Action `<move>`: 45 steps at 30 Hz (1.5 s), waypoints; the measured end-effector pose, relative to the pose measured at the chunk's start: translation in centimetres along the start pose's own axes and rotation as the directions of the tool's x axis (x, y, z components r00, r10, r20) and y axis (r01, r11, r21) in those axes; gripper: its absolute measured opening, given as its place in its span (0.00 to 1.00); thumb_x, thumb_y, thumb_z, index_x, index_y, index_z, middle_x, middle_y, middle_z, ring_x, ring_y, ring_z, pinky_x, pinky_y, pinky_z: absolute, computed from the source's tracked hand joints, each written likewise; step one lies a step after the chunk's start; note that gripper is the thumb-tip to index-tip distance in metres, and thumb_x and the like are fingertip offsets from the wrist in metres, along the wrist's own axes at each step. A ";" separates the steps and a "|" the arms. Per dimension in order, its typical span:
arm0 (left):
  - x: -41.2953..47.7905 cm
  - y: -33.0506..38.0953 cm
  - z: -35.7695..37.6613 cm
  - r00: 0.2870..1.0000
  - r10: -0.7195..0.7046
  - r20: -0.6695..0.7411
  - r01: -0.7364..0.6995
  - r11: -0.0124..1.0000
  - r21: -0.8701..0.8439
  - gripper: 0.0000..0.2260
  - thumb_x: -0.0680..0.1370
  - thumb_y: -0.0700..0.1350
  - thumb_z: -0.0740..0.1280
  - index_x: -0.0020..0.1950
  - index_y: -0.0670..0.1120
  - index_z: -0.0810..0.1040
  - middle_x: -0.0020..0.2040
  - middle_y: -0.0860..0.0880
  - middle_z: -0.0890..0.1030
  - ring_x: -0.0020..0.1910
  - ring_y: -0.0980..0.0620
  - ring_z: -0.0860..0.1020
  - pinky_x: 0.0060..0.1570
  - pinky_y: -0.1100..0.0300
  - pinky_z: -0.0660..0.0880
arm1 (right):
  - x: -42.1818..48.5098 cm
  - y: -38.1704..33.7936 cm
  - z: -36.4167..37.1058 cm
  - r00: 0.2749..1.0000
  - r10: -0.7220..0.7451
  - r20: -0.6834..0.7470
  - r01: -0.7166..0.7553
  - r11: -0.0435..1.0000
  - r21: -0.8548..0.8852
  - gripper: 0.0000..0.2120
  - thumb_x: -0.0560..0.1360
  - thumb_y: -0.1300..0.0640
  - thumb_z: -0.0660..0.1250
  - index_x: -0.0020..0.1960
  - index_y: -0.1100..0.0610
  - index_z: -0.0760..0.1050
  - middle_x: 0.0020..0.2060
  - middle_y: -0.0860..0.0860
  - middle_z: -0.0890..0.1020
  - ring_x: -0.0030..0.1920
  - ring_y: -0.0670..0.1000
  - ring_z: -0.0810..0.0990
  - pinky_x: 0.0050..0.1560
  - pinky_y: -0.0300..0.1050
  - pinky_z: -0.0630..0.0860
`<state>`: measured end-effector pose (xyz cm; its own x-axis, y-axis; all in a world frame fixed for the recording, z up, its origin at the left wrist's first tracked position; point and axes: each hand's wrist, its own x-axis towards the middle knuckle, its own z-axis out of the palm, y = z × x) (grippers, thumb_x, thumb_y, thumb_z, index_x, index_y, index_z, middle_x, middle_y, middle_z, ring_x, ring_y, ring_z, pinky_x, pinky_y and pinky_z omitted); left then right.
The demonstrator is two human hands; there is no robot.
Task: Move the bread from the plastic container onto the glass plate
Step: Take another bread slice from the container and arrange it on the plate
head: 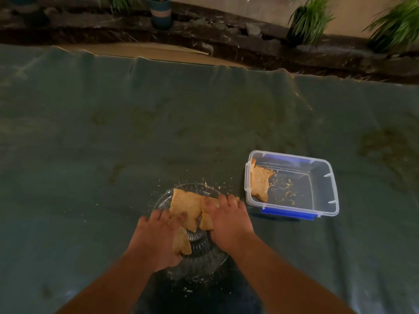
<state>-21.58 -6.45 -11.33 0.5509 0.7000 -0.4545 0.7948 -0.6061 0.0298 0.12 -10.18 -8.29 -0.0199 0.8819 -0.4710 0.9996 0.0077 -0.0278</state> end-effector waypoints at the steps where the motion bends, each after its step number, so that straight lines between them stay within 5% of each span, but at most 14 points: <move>1: 0.1 -0.2 -0.1 1.000 -0.005 0.000 0.005 1.000 0.005 0.51 0.64 0.72 0.66 0.79 0.59 0.44 0.75 0.44 0.65 0.72 0.41 0.62 0.67 0.38 0.66 | -0.1 0.1 0.0 1.000 0.001 -0.001 -0.001 1.000 -0.010 0.41 0.75 0.53 0.71 0.80 0.50 0.51 0.75 0.64 0.64 0.75 0.68 0.61 0.74 0.68 0.61; 8: -0.1 -0.7 -0.1 1.000 0.011 0.011 -0.011 0.999 0.030 0.51 0.64 0.73 0.65 0.79 0.55 0.48 0.75 0.44 0.66 0.72 0.41 0.64 0.67 0.40 0.66 | -0.4 0.4 0.3 1.000 0.012 -0.013 -0.012 0.999 0.036 0.44 0.73 0.34 0.69 0.80 0.50 0.54 0.74 0.62 0.66 0.73 0.67 0.63 0.71 0.66 0.64; 13: -0.8 -1.5 0.3 0.994 0.105 0.031 -0.106 0.994 0.022 0.51 0.65 0.74 0.63 0.80 0.54 0.47 0.76 0.45 0.65 0.74 0.42 0.60 0.70 0.41 0.63 | -0.4 0.1 0.9 0.998 0.020 -0.052 -0.019 1.000 0.022 0.44 0.72 0.29 0.66 0.77 0.54 0.59 0.68 0.60 0.71 0.66 0.63 0.68 0.64 0.63 0.69; 18: -0.9 -1.5 -0.1 0.990 0.136 0.042 -0.135 0.990 -0.031 0.51 0.64 0.78 0.59 0.80 0.54 0.50 0.75 0.47 0.67 0.74 0.43 0.61 0.72 0.42 0.61 | 0.0 0.1 0.9 0.998 0.052 -0.023 -0.050 0.996 0.069 0.49 0.71 0.29 0.67 0.79 0.56 0.54 0.70 0.60 0.70 0.68 0.62 0.69 0.66 0.62 0.69; 24: 0.1 -1.6 -0.3 0.996 0.084 0.003 -0.083 0.990 -0.116 0.24 0.79 0.57 0.64 0.73 0.54 0.67 0.68 0.50 0.71 0.67 0.47 0.68 0.67 0.49 0.68 | 0.3 0.4 0.4 0.998 0.071 -0.004 -0.070 0.994 0.083 0.39 0.76 0.35 0.64 0.77 0.58 0.60 0.71 0.60 0.71 0.69 0.62 0.68 0.69 0.62 0.66; 29: 0.7 -1.5 -0.9 0.981 0.185 -0.051 -0.192 0.936 -0.294 0.09 0.80 0.48 0.65 0.58 0.58 0.73 0.55 0.57 0.72 0.50 0.57 0.72 0.46 0.62 0.71 | 0.1 0.8 0.0 0.999 0.043 0.008 -0.044 0.995 0.086 0.27 0.79 0.48 0.62 0.75 0.56 0.63 0.70 0.60 0.71 0.69 0.62 0.69 0.70 0.62 0.67; 35: 2.2 0.2 -2.4 0.955 0.275 -0.115 -0.296 0.924 -0.242 0.10 0.80 0.46 0.64 0.59 0.57 0.74 0.56 0.54 0.75 0.55 0.52 0.72 0.51 0.54 0.75 | -0.1 1.0 -0.3 1.000 0.028 -0.002 -0.028 0.999 0.045 0.26 0.77 0.53 0.65 0.74 0.56 0.65 0.68 0.59 0.72 0.67 0.62 0.70 0.69 0.62 0.69; 38: 2.9 1.1 -2.7 0.955 0.282 -0.091 -0.292 0.947 -0.132 0.15 0.80 0.49 0.66 0.66 0.55 0.72 0.66 0.50 0.74 0.64 0.48 0.69 0.60 0.49 0.73 | 0.0 1.2 -0.1 0.999 0.041 -0.018 -0.040 0.998 0.045 0.25 0.77 0.55 0.63 0.74 0.56 0.65 0.68 0.59 0.73 0.67 0.62 0.70 0.69 0.61 0.69; 41: 3.4 1.6 -2.4 0.973 0.231 0.008 -0.230 0.972 -0.054 0.30 0.80 0.51 0.67 0.79 0.51 0.58 0.81 0.47 0.61 0.77 0.44 0.60 0.73 0.43 0.63 | 0.3 1.2 -0.1 0.998 0.057 -0.016 -0.056 0.996 0.075 0.25 0.78 0.55 0.62 0.74 0.57 0.66 0.68 0.59 0.74 0.67 0.62 0.71 0.69 0.61 0.68; 45: 3.2 1.1 -1.8 0.986 0.161 0.035 -0.160 0.987 -0.022 0.34 0.81 0.55 0.64 0.81 0.53 0.50 0.83 0.49 0.52 0.80 0.45 0.53 0.76 0.40 0.59 | 1.2 1.0 0.1 0.999 0.038 0.007 -0.039 0.996 0.074 0.20 0.79 0.55 0.61 0.70 0.58 0.71 0.66 0.60 0.76 0.65 0.61 0.73 0.67 0.60 0.70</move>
<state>-18.48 -4.19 -11.20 0.6624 0.5796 -0.4747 0.7017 -0.7019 0.1223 1.07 -9.18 -9.01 0.0181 0.8781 -0.4782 0.9953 -0.0614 -0.0750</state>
